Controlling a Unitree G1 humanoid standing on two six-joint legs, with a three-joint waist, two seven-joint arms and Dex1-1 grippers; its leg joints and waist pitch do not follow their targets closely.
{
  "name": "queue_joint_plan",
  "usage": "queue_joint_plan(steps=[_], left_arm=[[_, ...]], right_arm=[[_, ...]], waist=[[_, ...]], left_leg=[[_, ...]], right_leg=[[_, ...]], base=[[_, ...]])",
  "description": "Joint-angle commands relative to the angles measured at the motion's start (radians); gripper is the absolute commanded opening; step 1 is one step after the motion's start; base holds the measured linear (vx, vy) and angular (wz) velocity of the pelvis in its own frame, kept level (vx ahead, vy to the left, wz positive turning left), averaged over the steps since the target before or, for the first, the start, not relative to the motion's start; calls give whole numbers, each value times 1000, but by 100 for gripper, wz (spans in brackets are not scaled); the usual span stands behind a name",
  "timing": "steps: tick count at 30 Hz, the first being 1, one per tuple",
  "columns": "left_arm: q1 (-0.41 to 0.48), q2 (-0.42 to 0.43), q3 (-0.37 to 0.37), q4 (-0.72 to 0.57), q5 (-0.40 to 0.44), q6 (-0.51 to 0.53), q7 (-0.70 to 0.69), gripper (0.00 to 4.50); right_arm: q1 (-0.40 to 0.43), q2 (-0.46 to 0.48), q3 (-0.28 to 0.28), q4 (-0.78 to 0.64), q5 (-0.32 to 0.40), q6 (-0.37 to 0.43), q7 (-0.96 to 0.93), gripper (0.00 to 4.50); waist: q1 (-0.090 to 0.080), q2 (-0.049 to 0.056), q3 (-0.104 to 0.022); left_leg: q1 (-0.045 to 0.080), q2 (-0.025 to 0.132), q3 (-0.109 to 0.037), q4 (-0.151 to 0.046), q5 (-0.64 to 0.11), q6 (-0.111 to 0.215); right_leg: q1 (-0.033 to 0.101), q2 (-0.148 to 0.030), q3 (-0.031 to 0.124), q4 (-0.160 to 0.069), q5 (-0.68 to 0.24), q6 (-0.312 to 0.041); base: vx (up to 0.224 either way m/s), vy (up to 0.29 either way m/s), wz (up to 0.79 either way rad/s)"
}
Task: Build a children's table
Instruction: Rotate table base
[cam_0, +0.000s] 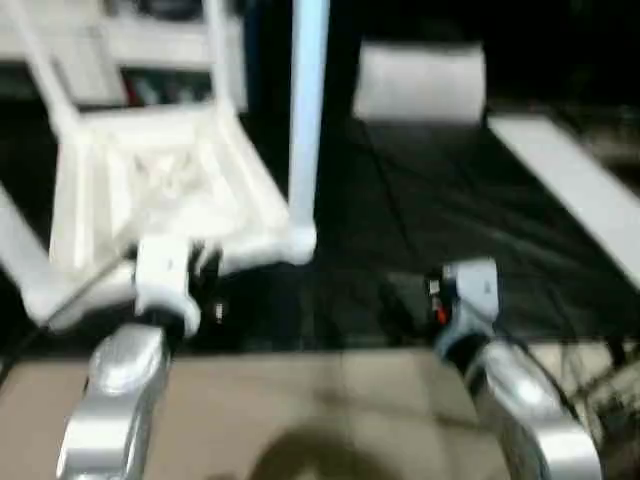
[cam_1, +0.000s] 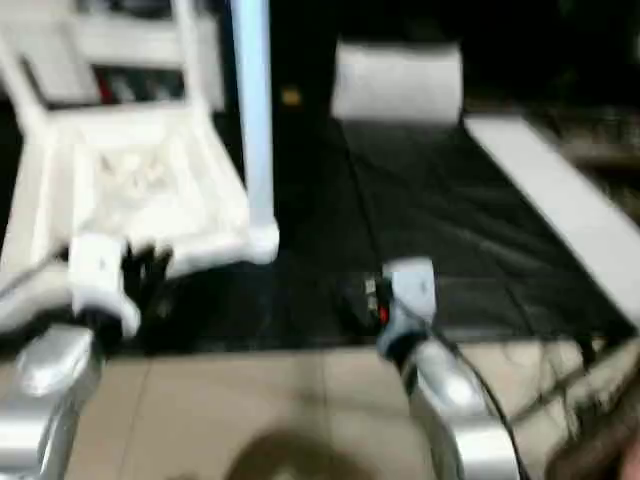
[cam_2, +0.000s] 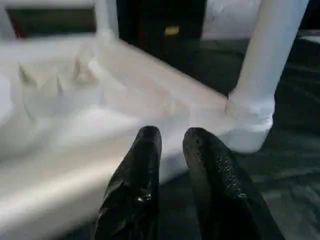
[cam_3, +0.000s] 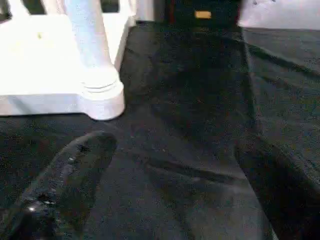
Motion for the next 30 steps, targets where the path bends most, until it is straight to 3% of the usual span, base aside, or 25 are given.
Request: queue_joint_plan(steps=[1,2,3,4,5,6,7,8,9,10,11,12,13,14,15,17,18,19,20,21,23,25,27,28,30], left_arm=[[-19,6,4,-8,-6,8,8,103],[-15,4,4,-12,-5,11,9,103],[-10,5,2,-15,-3,10,9,103],[-5,6,1,-20,-2,10,9,103],[3,6,1,-29,-4,14,10,103],[5,6,1,-33,-6,16,12,103],[7,7,1,-38,-6,18,12,103],[9,6,1,-41,-4,20,12,103],[11,6,1,-45,-3,22,12,103],[13,7,3,-49,-3,23,12,103],[13,7,3,-50,-4,24,12,103],[13,9,3,-52,-5,26,11,103],[13,11,1,-53,-6,27,10,103],[13,14,0,-54,-6,29,10,103],[12,15,-1,-53,-7,34,11,103],[11,16,-2,-53,-5,34,13,103],[10,16,-3,-51,-10,28,7,103],[6,16,-6,-48,-13,25,0,103],[-1,19,-12,-44,-13,27,-6,103],[-6,20,-16,-41,-11,28,-8,103],[-20,26,-28,-27,-6,19,-20,103],[-38,31,-37,-6,-1,9,-27,103],[-55,34,-39,10,1,14,-23,103],[-68,36,-37,21,1,16,-22,103],[-83,37,-35,30,-2,19,-24,103]], right_arm=[[-12,-13,4,-1,-1,0,22,450],[-14,-22,8,1,0,1,31,450],[-16,-26,10,3,4,-1,39,450],[-17,-29,13,4,8,2,46,450],[-18,-32,15,6,9,4,54,450],[-19,-35,17,8,5,4,57,450],[-20,-37,21,10,1,2,59,450],[-22,-40,24,12,-2,-1,60,450],[-22,-41,26,14,-4,-6,58,450],[-19,-28,17,16,6,-13,47,450],[-18,-26,14,15,6,-13,44,450],[-14,-24,9,11,6,-13,37,450],[-10,-26,8,7,3,-12,36,450],[-3,-23,4,2,5,-11,35,450],[11,-21,-1,-7,9,-14,32,450],[20,-23,0,-13,9,-16,31,450],[24,-23,0,-15,9,-18,31,450],[26,-23,-1,-14,9,-20,30,450],[25,-23,-3,-10,8,-25,28,450],[24,-23,-4,-5,5,-29,27,450],[16,-21,-10,11,-3,-38,15,450],[6,-13,-23,25,-3,-39,-2,450],[3,-7,-30,28,-3,-37,-8,450],[2,-3,-30,29,-5,-37,-11,450],[5,-1,-19,23,-9,-37,-13,450]], waist=[[26,-5,-29],[20,-9,-28],[8,26,-56],[-7,65,-83],[-35,67,-79],[-101,66,-121],[-89,75,-117],[-89,72,-84],[-107,49,-81],[-117,19,-79],[-114,7,-63],[-96,-51,-51],[-74,-38,-55],[-60,-39,-72],[-50,-20,-50],[-52,0,-47],[-62,45,-62],[-81,39,-62],[-104,45,-91],[-102,49,-94],[-95,36,-93],[-93,30,-83],[-80,18,-68],[-57,11,-63],[-47,18,-56]], left_leg=[[-93,-14,-36,-5,-35,57],[-96,-14,-30,-57,35,64],[-62,9,-25,-144,145,73],[-50,3,-71,-189,326,230],[40,17,-154,-207,344,389],[185,84,-298,-215,410,645],[184,78,-313,-197,508,663],[127,58,-280,-203,513,627],[87,29,-265,-234,468,588],[64,27,-187,-236,332,520],[12,-28,-155,-250,223,463],[-9,-93,-89,-182,-13,326],[-24,-105,-70,-97,-61,267],[-42,-73,-76,-52,-8,123],[-57,-48,-70,-94,72,52],[-37,-23,-62,-164,127,49],[-36,16,-71,-237,192,49],[-11,39,-83,-239,208,64],[59,71,-125,-213,390,128],[45,54,-121,-189,608,147],[10,21,-93,-187,660,106],[-14,15,-72,-207,372,75],[-36,10,-54,-204,70,118],[-53,26,-63,-115,-25,118],[-83,28,-95,-66,-35,78]], right_leg=[[66,-186,209,-274,-650,-51],[69,-135,154,-261,-348,-110],[77,-74,80,-237,-79,-138],[102,-10,-30,-196,173,-52],[29,37,-62,-127,177,-6],[-109,33,-34,-19,-34,30],[-127,27,-17,-4,-51,41],[-153,13,18,10,-1,68],[-149,15,36,17,79,98],[-162,-7,74,-28,220,78],[-123,-20,92,-102,282,47],[-74,-78,183,-241,93,49],[-19,-163,241,-272,-73,-3],[20,-184,237,-270,-239,-77],[20,-151,199,-263,-138,-182],[-2,-114,151,-254,-27,-220],[-2,-63,95,-209,130,-197],[-37,-32,84,-186,215,-168],[-75,-48,76,-143,388,-151],[-81,-64,85,-148,526,-134],[-52,-76,96,-157,630,-130],[-31,-101,102,-179,531,-142],[-14,-158,139,-228,301,-197],[-3,-267,220,-296,-7,-229],[-8,-275,242,-312,-205,-238]], base=[[137,-13,-2],[127,7,15],[127,7,15],[196,46,16],[278,52,38],[278,52,38],[252,-7,67],[174,-22,65],[174,-22,65],[141,-38,58],[124,-98,42],[124,-98,42],[91,-103,6],[84,-66,-8],[84,-66,-8],[99,-9,-1],[101,15,-2],[115,57,-3],[113,55,0],[113,55,0],[32,26,-1],[0,0,0],[-99,18,-1],[-101,44,0],[-73,96,-6]])
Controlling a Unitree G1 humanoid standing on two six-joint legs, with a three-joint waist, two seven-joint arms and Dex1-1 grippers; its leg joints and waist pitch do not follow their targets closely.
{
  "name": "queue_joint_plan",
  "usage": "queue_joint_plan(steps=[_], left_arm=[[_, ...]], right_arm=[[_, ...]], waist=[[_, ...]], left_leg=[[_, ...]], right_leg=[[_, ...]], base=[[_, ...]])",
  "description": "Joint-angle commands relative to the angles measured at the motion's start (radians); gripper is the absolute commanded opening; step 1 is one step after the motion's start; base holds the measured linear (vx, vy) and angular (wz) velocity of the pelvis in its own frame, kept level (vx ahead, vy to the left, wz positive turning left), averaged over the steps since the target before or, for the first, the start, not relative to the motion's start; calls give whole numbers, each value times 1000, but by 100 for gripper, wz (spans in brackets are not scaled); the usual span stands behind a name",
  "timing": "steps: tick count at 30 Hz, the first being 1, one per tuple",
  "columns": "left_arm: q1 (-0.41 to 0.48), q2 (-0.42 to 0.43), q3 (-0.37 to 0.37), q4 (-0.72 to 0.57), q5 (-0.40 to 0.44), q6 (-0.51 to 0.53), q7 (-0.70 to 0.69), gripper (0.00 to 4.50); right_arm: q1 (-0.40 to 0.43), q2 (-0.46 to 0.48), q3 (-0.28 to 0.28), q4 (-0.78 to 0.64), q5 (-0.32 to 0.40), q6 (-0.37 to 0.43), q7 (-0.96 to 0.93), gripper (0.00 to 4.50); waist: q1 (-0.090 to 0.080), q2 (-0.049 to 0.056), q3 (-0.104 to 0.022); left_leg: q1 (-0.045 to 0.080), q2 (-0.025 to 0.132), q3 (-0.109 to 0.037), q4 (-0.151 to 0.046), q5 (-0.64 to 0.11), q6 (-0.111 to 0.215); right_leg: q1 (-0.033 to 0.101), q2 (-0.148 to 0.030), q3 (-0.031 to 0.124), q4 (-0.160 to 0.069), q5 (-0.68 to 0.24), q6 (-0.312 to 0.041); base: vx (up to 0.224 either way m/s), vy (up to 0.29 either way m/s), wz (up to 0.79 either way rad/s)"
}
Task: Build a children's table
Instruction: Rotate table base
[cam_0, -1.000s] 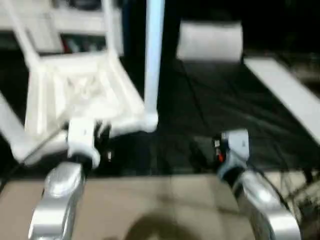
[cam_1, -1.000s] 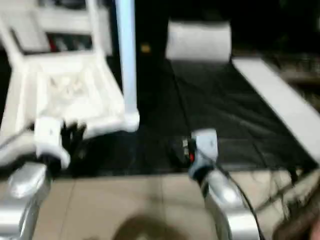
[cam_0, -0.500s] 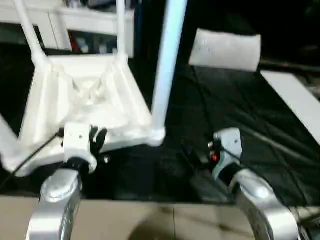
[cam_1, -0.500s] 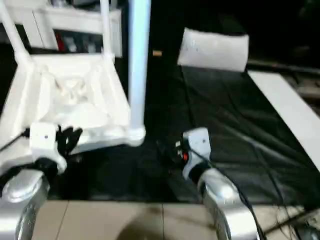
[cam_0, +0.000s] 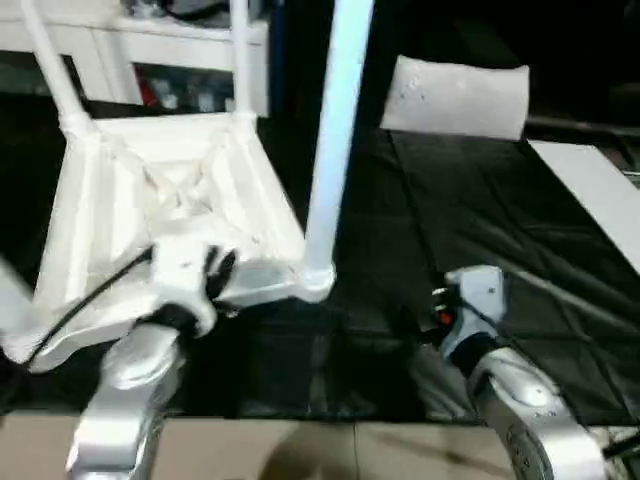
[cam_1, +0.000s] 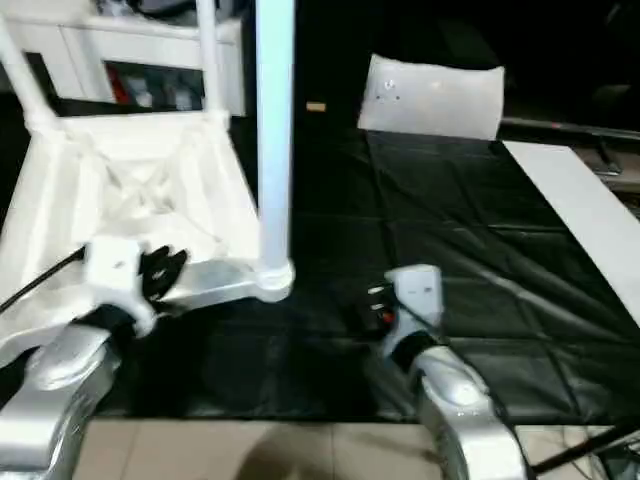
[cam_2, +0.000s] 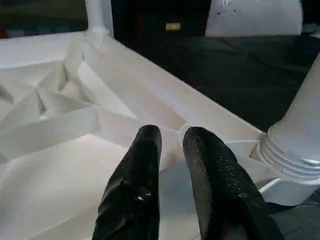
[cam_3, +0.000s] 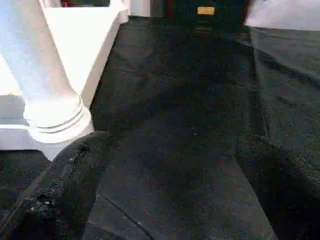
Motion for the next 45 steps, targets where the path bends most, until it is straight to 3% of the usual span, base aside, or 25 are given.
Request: queue_joint_plan(steps=[1,3,4,5,6,8,10,11,12,14,15,18,24,25,26,27,28,30,31,32,33,34,36,39,45], left_arm=[[-7,10,10,16,2,7,-1,103],[-7,8,10,18,1,5,-3,103],[-6,7,9,18,1,5,-4,103],[-3,0,10,17,-3,14,0,103],[-3,0,10,17,-3,14,0,103],[7,-9,5,15,-5,27,14,103],[15,-18,-1,14,-3,31,24,103],[18,-19,-5,12,1,20,24,103],[19,-14,-14,10,9,11,21,103],[20,-16,-15,12,13,2,22,103],[20,-19,-13,11,10,-1,23,103],[28,-44,19,2,-11,-4,44,103],[21,-31,-1,8,36,8,73,103],[21,-35,-3,10,27,-2,75,103],[22,-39,-3,9,22,-3,73,103],[25,-47,-2,6,19,-4,71,103],[26,-49,-3,6,20,-4,70,103],[31,-59,0,2,23,10,82,103],[31,-60,0,2,27,19,87,103],[34,-65,3,2,24,16,90,103],[35,-67,3,2,23,13,90,103],[37,-62,-1,0,30,23,94,103],[40,-62,-2,-4,13,16,77,103],[47,-62,-16,-18,-15,-21,33,103],[58,-64,-45,-24,-22,-29,3,103]], right_arm=[[-12,5,13,-9,-8,-3,-4,450],[-12,4,18,-9,-11,-5,-5,450],[-13,4,19,-9,-11,-6,-5,450],[-13,3,19,-9,-11,-6,-5,450],[-13,3,19,-9,-11,-6,-5,450],[-14,-2,21,-8,-14,-5,-4,450],[-15,-5,18,-7,-15,-4,-1,450],[-16,-5,15,-6,-15,-3,2,450],[-16,-7,12,-4,-15,-3,4,450],[-15,-9,7,-2,-13,-2,2,450],[-15,-9,7,-2,-12,-2,2,450],[-18,-14,5,1,-9,-2,1,450],[-30,-25,-1,5,-13,-1,1,450],[-36,-29,-8,9,-21,6,-8,450],[-38,-28,-16,11,-21,10,-14,450],[-40,-29,-25,12,-21,10,-18,450],[-41,-30,-28,12,-20,10,-19,450],[-39,-31,-37,7,-11,19,-18,450],[-38,-32,-38,6,-9,22,-17,450],[-34,-37,-37,2,-7,23,-12,450],[-32,-39,-36,0,-6,23,-9,450],[-28,-42,-33,-4,-2,24,-5,450],[-26,-45,-27,-9,-2,24,-1,450],[-21,-45,-19,-25,-5,33,2,450],[-10,-51,-22,-42,5,38,5,450]], waist=[[20,-3,-23],[8,24,-24],[-50,38,-32],[-57,57,-35],[-66,56,-37],[-54,44,-25],[-37,-13,-31],[-13,-17,-28],[-8,-22,-22],[-42,4,-7],[-52,39,-8],[-81,48,-2],[-84,4,9],[-90,8,11],[-96,19,18],[-69,39,15],[-79,28,12],[-89,19,-3],[-84,24,-5],[-67,-16,-4],[-37,-40,-13],[-18,-57,-17],[8,-45,-18],[-6,-25,-30],[-13,-15,-6]], left_leg=[[-53,75,-47,15,-64,27],[16,56,-1,-124,-38,141],[72,56,-15,-170,-4,299],[94,55,-25,-185,-6,359],[96,69,-33,-202,44,446],[56,104,-20,-209,106,484],[18,107,-12,-215,-228,213],[15,78,3,-150,-303,105],[5,58,-42,18,-145,-8],[-28,61,-65,-65,-90,-133],[35,121,-82,-145,-424,-191],[9,100,-81,-215,-708,-232],[31,93,-43,-165,-573,-165],[34,99,-52,-171,-608,-182],[-57,79,-105,-265,-729,-199],[-59,70,-144,-336,-768,-221],[-15,82,-194,-327,-716,-169],[70,164,-165,-261,-508,-49],[58,145,-147,-258,-413,-2],[-4,52,-64,-164,-338,24],[-6,3,-7,-79,-202,18],[-31,9,-4,-47,15,14],[-37,34,5,-98,84,-14],[-10,85,21,-167,4,-26],[36,96,42,-188,-373,-54]], right_leg=[[64,-284,172,-176,-384,-279],[14,-105,67,-125,-303,-276],[-36,-3,-18,-26,-170,-221],[-57,17,-55,36,-152,-176],[-88,16,-86,118,-119,-75],[-102,-15,-92,134,-92,9],[-30,-109,0,16,-123,-30],[-45,-207,62,-72,-272,-67],[-26,-324,131,-144,-447,-159],[-5,-172,-12,-100,-538,-168],[-63,-66,-17,-49,-375,-119],[-22,-74,-43,-9,-40,-95],[-38,-151,-14,-134,-557,-72],[-36,-133,-27,-135,-537,-60],[42,-93,-83,-58,-425,-71],[63,-18,-93,53,-185,-83],[28,-4,-65,72,-144,-92],[-34,-52,-8,39,-99,-104],[-23,-56,2,19,-106,-118],[-13,-152,58,-119,-300,-233],[-9,-189,68,-168,-440,-213],[6,-187,111,-157,-544,-94],[16,-139,86,-128,-499,5],[10,-72,25,-73,-121,-60],[37,-73,21,-129,-482,-149]], base=[[-64,144,-5],[-45,206,12],[-60,238,11],[-58,267,11],[-58,267,11],[-56,210,2],[-80,166,-8],[-99,136,0],[-99,136,0],[-83,159,-16],[-73,155,-12],[-100,126,11],[-60,34,1],[-68,-4,-2],[-111,3,16],[-111,3,16],[-67,-42,50],[59,-150,68],[26,-223,48],[-71,-227,11],[-71,-227,11],[-51,-202,-7],[17,-163,-11],[11,-33,-2],[0,0,0]])
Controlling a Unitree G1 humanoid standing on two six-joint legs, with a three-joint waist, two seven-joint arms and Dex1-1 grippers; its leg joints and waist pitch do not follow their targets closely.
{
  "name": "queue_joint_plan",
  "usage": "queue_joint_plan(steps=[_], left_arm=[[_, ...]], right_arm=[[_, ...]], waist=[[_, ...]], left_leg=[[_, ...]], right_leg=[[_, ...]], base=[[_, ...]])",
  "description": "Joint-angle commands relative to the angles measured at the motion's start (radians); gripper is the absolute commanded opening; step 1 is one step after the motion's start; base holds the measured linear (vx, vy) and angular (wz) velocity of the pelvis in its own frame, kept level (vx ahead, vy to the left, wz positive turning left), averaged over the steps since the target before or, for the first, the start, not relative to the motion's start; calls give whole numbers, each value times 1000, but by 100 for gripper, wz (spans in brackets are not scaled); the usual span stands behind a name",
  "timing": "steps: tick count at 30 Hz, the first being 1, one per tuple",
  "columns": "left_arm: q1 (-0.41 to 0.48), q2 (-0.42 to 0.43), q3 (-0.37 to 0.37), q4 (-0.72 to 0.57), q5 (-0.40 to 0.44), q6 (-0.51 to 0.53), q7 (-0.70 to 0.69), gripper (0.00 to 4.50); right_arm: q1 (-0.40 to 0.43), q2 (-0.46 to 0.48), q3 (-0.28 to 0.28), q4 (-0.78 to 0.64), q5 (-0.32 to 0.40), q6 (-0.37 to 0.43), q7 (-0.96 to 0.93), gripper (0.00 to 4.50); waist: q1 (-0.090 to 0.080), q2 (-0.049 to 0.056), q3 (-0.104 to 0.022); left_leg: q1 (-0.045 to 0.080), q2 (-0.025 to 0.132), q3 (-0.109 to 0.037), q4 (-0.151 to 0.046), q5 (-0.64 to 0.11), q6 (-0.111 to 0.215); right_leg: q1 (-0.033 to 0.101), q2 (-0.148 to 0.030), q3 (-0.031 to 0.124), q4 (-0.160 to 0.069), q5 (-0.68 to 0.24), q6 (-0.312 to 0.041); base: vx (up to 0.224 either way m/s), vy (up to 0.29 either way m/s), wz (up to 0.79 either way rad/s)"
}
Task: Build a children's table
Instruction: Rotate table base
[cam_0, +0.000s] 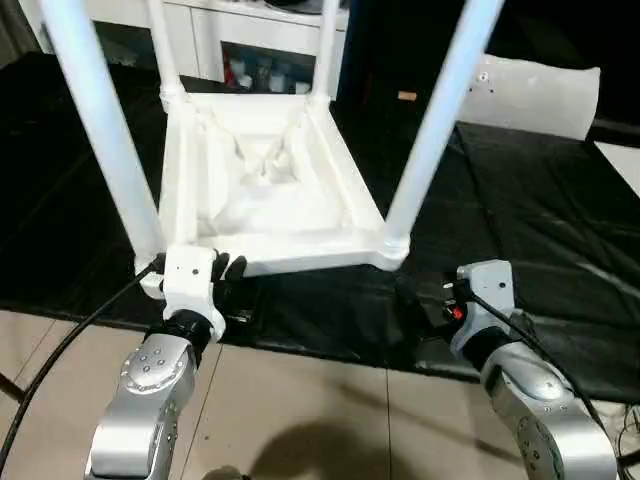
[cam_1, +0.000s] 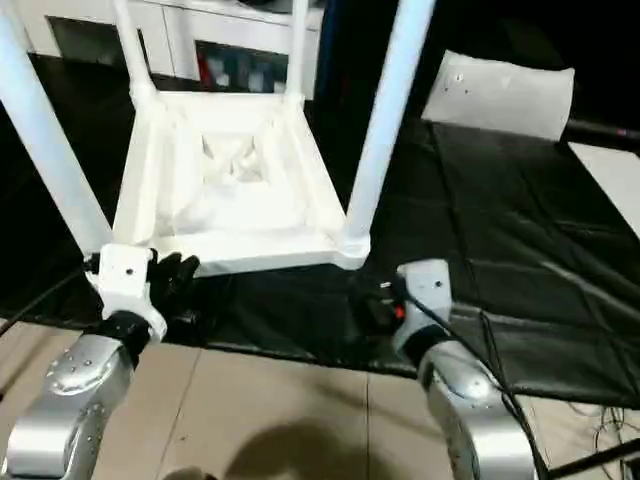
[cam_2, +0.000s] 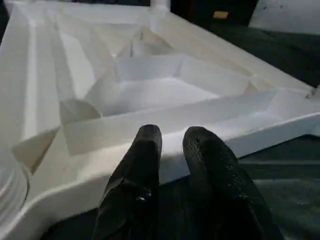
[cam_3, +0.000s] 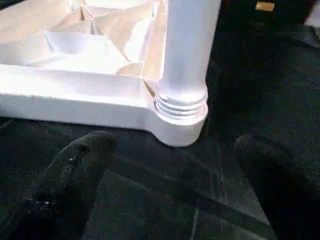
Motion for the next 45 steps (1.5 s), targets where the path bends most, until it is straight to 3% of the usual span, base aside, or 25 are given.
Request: queue_joint_plan(steps=[1,3,4,5,6,7,8,9,11,12,13,14,15,16,17,18,19,20,21,23,26,27,29,35,45], left_arm=[[4,4,-25,-17,-10,-8,-18,103],[7,11,-38,-17,-9,-11,-29,103],[9,13,-43,-17,-9,-15,-32,103],[12,12,-44,-19,-10,-18,-34,103],[19,9,-37,-21,-18,-21,-39,103],[22,7,-35,-22,-23,-24,-44,103],[25,6,-34,-23,-27,-26,-49,103],[27,7,-34,-23,-27,-27,-51,103],[29,13,-37,-24,-25,-31,-56,103],[31,20,-42,-25,-24,-33,-58,103],[31,23,-43,-25,-23,-34,-59,103],[33,24,-43,-26,-22,-34,-59,103],[34,24,-43,-27,-22,-35,-59,103],[37,25,-43,-27,-23,-37,-60,103],[37,25,-43,-27,-23,-37,-60,103],[39,25,-43,-28,-23,-38,-61,103],[40,24,-44,-28,-22,-38,-62,103],[41,27,-47,-29,-20,-38,-66,103],[40,31,-52,-29,-21,-33,-68,103],[40,31,-53,-31,-39,-35,-82,103],[35,40,-58,-32,-87,-27,-131,122],[31,38,-55,-30,-99,-30,-144,122],[10,55,-69,-17,-92,-30,-168,122],[-136,131,-148,110,-91,17,-313,122],[-405,180,-241,377,-78,119,-498,122]], right_arm=[[8,-10,-12,-30,7,17,5,450],[12,-10,-14,-33,14,23,11,450],[13,-9,-16,-34,16,23,11,450],[14,-10,-16,-36,16,25,12,450],[12,-12,-14,-36,13,26,12,450],[12,-17,-11,-36,10,19,16,450],[13,-20,-11,-37,9,15,18,450],[15,-21,-10,-38,8,12,18,450],[18,-21,-10,-41,9,12,18,450],[22,-22,-9,-45,9,12,18,450],[24,-23,-8,-46,9,12,18,450],[25,-23,-6,-47,9,13,19,450],[27,-23,-5,-49,8,13,19,450],[30,-23,-4,-52,8,13,21,450],[30,-23,-4,-52,8,13,21,450],[31,-23,-3,-52,7,12,21,450],[33,-25,-3,-52,8,10,21,450],[33,-26,-5,-51,8,9,20,450],[34,-27,-9,-51,8,8,19,450],[34,-27,-13,-50,9,5,19,450],[32,-22,-29,-41,21,-10,24,450],[30,-24,-32,-38,13,-22,20,450],[27,-22,-44,-34,33,-15,28,450],[6,-58,-32,-7,21,-74,88,450],[-16,-164,1,-2,66,19,223,450]], waist=[[-5,9,-22],[-4,6,-34],[-14,32,-28],[-25,17,-37],[-33,5,-28],[-31,-27,-33],[-16,-17,-41],[10,-24,-56],[7,-30,-64],[-14,6,-64],[-25,24,-72],[-46,39,-81],[-93,31,-98],[-76,26,-93],[-74,20,-80],[-73,-7,-64],[-69,-34,-58],[-65,-71,-76],[-31,-68,-64],[-12,-58,-57],[-51,-10,-52],[-61,-8,-61],[-59,-7,-69],[-56,-10,-40],[-44,-8,-63]], left_leg=[[33,61,-8,-78,-447,11],[34,65,-7,-85,-385,24],[127,95,13,-79,-438,-31],[176,149,-14,-106,-428,-56],[185,188,-18,-131,-455,-49],[112,136,-19,-120,-428,31],[54,62,37,-74,-375,58],[-48,23,18,55,-158,99],[-86,15,2,52,-50,100],[-55,31,-14,-23,72,117],[-5,45,-35,-32,106,151],[99,90,-84,-36,139,232],[208,191,-194,-27,476,510],[202,187,-172,-13,541,526],[169,172,-122,-20,560,524],[84,86,-17,-56,323,475],[56,38,31,-48,120,400],[38,-13,36,-18,-59,335],[6,-33,17,72,-226,213],[-27,-1,-28,100,-130,101],[3,45,-34,-38,-31,40],[43,54,-36,-26,48,48],[30,41,-33,-14,276,53],[28,49,-22,-54,-294,-34],[10,41,-8,-41,-52,40]], right_leg=[[19,-108,55,-137,-480,-110],[40,-104,54,-132,-402,-110],[-27,-68,74,-130,-407,-100],[-49,-56,42,-62,-257,-98],[-74,-78,29,-9,-171,-83],[-25,-110,39,-34,-91,-84],[26,-129,80,-83,-35,-95],[129,-216,171,-135,-77,-126],[142,-164,142,-118,-1,-124],[113,-63,52,-79,139,-72],[91,-34,31,-48,181,-39],[6,-27,3,4,156,-25],[-134,-75,-7,103,-87,74],[-157,-90,0,113,-64,97],[-162,-91,1,115,-11,109],[-121,-81,3,50,119,67],[-92,-90,26,-28,150,32],[-44,-103,69,-65,79,50],[10,-217,158,-146,-423,8],[36,-246,164,-154,-591,-114],[-25,-101,47,-62,-165,-147],[-53,-99,43,-40,78,-159],[-34,-104,49,-28,349,-183],[-36,-127,62,-81,-187,-134],[-21,-125,63,-66,47,-179]], base=[[57,46,-3],[72,49,-2],[69,47,-15],[102,35,-45],[102,35,-45],[105,-2,-62],[97,-36,-25],[97,-36,-25],[116,23,-10],[118,43,-15],[161,44,-8],[221,39,3],[221,39,3],[197,6,8],[106,0,1],[106,0,1],[0,0,0],[6,-58,0],[6,-58,0],[8,-35,-7],[0,0,0],[0,0,0],[27,25,4],[-23,-8,-1],[-12,-18,1]])
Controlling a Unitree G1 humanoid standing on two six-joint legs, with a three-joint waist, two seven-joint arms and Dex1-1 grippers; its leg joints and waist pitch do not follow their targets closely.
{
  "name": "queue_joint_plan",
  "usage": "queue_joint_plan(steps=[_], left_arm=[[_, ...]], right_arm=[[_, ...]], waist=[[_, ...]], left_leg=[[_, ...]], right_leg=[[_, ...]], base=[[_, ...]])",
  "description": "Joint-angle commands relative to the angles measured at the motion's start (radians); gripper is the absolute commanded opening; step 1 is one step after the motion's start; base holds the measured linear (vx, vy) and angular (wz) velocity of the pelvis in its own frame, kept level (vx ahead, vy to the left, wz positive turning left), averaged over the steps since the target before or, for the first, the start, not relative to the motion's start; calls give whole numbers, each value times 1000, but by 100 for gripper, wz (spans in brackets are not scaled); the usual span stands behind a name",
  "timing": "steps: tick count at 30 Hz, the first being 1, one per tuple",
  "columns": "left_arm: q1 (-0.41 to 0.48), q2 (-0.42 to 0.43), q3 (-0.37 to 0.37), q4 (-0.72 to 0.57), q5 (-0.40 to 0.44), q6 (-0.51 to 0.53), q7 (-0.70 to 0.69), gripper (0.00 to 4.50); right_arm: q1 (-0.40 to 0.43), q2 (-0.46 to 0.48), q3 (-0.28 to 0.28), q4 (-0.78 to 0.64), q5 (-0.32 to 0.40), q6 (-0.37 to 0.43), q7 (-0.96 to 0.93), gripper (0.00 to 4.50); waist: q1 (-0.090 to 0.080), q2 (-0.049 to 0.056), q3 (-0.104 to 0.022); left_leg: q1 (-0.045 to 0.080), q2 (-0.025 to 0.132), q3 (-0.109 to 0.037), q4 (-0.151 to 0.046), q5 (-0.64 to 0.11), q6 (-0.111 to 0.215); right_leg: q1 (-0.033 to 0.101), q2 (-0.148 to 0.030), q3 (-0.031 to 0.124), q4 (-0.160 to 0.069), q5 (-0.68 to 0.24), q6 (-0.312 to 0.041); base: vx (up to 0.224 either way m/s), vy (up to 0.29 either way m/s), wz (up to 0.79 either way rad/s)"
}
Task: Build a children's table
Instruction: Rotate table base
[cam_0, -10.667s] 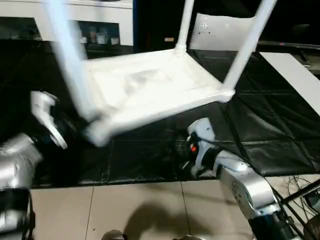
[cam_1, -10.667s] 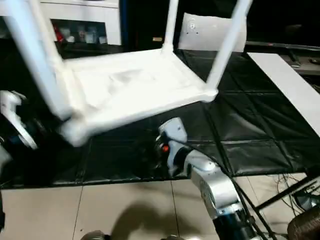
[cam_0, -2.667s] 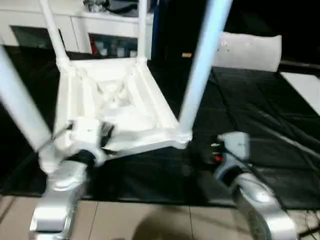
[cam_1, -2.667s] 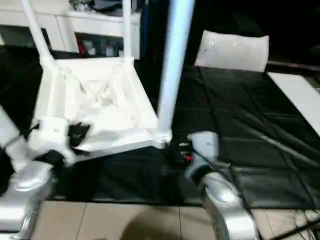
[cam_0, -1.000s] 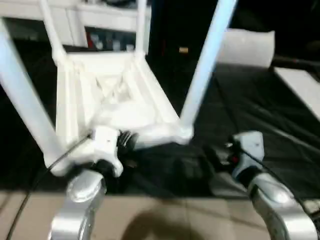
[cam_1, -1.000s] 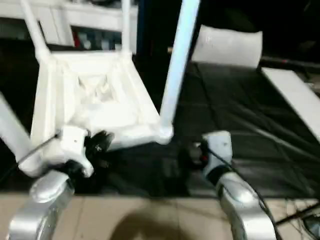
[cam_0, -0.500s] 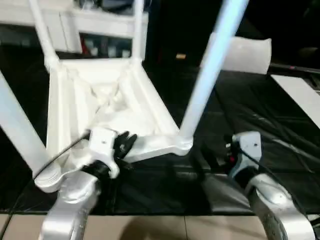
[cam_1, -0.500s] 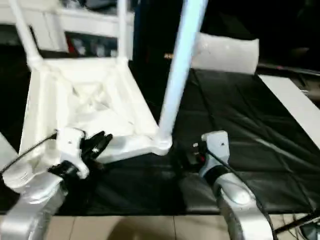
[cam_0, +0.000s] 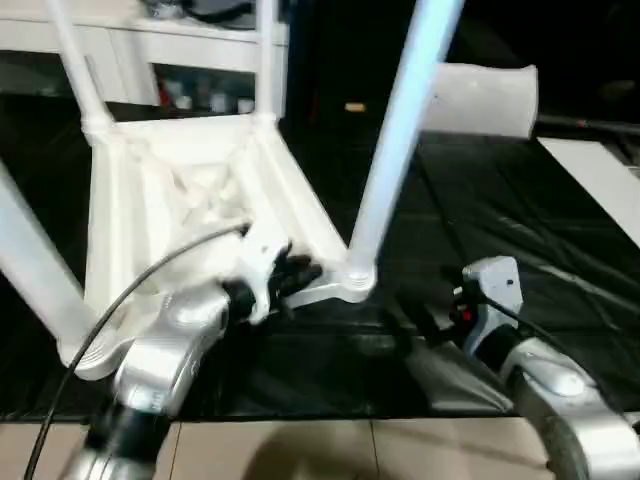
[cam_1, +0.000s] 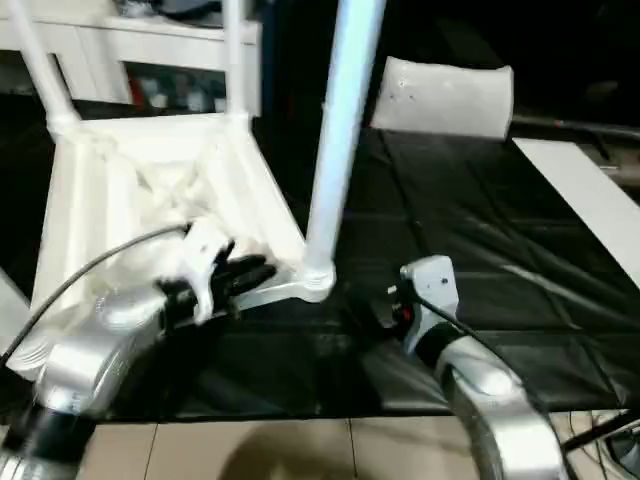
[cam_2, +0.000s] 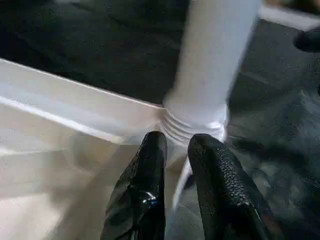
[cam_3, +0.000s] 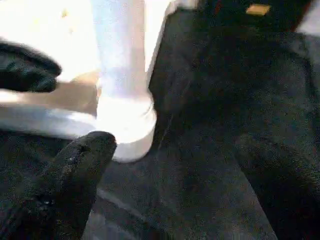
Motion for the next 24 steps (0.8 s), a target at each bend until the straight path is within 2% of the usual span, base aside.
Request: queue_joint_plan(steps=[1,3,4,7,9,13,17,21,24], left_arm=[[-37,10,-37,44,4,32,-54,122],[-85,27,-71,104,19,41,-98,122],[-109,29,-77,135,17,51,-113,122],[-146,25,-70,166,-6,91,-140,122],[-158,33,-82,177,4,89,-158,122],[-191,50,-112,245,50,58,-169,122],[-198,58,-123,261,72,52,-169,122],[-204,65,-133,270,90,35,-169,132],[-211,63,-136,286,94,28,-176,132]], right_arm=[[-3,-21,5,9,8,5,29,450],[-7,-42,7,13,9,4,53,450],[-9,-51,8,13,14,11,64,450],[-11,-62,4,9,15,19,75,450],[-11,-68,5,8,16,21,79,450],[-2,-88,39,-2,-3,9,103,450],[-1,-86,51,-4,-9,10,109,450],[-4,-92,64,-1,-17,5,117,450],[-6,-94,64,1,-17,4,117,450]], waist=[[6,11,-48],[7,11,-43],[6,15,-43],[5,19,-42],[5,17,-42],[5,17,-42],[5,15,-41],[6,17,-41],[6,17,-39]], left_leg=[[-19,52,-5,-77,18,55],[-15,55,-2,-80,-20,63],[-14,56,-1,-81,-37,59],[-15,61,-4,-83,-46,51],[-15,64,-2,-83,-53,50],[-12,66,4,-84,-65,52],[-13,69,5,-85,-63,46],[-13,71,6,-85,-56,48],[-13,70,7,-87,-77,43]], right_leg=[[58,-78,57,-61,-29,-202],[53,-77,54,-69,-82,-218],[52,-76,52,-71,-107,-221],[54,-79,51,-68,-114,-235],[54,-80,52,-69,-115,-244],[51,-79,51,-73,-129,-242],[50,-81,52,-72,-140,-238],[50,-82,52,-69,-115,-252],[49,-83,52,-74,-150,-244]], base=[[0,0,0],[0,0,0],[0,0,0],[0,0,0],[0,0,0],[0,0,0],[0,0,0],[0,0,0],[0,0,0]])
